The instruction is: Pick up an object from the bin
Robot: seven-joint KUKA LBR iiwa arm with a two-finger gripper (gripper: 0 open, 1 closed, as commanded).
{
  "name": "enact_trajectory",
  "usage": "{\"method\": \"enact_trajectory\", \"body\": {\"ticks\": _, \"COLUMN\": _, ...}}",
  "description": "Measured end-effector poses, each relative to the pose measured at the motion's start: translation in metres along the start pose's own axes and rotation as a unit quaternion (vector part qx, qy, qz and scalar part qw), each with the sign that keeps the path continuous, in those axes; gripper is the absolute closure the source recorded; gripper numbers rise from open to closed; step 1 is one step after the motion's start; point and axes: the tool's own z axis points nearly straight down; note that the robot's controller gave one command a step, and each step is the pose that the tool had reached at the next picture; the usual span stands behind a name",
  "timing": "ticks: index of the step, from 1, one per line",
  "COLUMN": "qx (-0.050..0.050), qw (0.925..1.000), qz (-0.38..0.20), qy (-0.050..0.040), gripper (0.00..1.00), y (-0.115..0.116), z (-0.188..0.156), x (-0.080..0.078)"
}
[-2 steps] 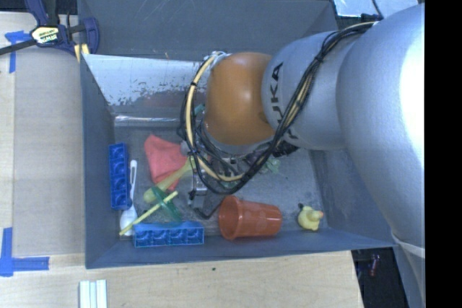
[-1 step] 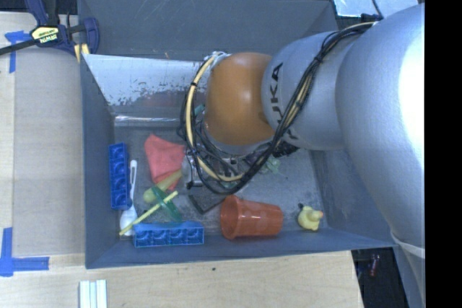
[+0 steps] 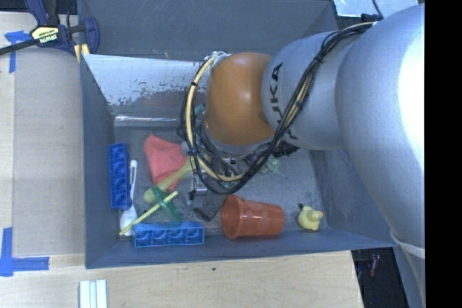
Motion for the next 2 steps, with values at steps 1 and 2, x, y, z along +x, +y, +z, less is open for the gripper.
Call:
{"method": "enact_trajectory", "body": {"ticks": 1, "qx": 0.000, "qw": 1.0000, "qz": 0.000, "qy": 0.0000, "gripper": 0.00, "y": 0.000, "z": 0.000, "x": 0.000}}
{"method": "enact_trajectory", "body": {"ticks": 2, "qx": -0.001, "qw": 0.9796, "qz": -0.201, "qy": -0.0033, "gripper": 1.00, "y": 0.015, "z": 0.007, "x": -0.009}}
